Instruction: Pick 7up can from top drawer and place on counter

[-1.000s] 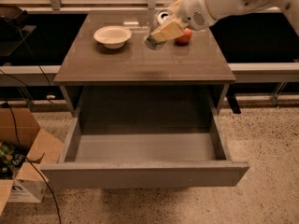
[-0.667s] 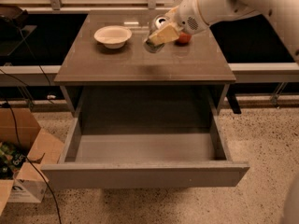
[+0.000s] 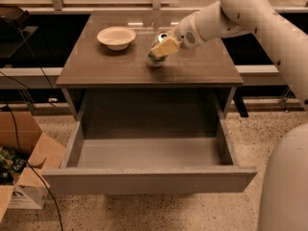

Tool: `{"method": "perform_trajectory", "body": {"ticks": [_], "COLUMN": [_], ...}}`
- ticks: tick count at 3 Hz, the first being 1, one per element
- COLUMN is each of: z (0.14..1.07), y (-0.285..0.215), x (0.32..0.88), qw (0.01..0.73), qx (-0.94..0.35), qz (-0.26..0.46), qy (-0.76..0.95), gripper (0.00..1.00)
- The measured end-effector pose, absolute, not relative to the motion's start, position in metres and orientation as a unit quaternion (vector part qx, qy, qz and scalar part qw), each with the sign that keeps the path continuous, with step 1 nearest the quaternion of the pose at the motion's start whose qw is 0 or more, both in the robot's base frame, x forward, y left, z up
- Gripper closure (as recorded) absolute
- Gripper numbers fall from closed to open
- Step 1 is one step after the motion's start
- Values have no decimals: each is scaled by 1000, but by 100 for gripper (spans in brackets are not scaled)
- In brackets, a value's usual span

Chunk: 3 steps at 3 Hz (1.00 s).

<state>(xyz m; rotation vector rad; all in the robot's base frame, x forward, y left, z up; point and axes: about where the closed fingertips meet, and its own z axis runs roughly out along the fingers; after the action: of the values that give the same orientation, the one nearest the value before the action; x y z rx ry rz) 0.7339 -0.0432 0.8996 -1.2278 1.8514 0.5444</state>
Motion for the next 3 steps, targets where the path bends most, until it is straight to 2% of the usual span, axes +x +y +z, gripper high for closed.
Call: {"method": "perform_trajectory", "body": {"ticks": [3], "z": [881], "y": [-43], "x": [743], "qw": [407], "qx": [-469], "qz": [237], "qy": [747], "gripper": [15]}}
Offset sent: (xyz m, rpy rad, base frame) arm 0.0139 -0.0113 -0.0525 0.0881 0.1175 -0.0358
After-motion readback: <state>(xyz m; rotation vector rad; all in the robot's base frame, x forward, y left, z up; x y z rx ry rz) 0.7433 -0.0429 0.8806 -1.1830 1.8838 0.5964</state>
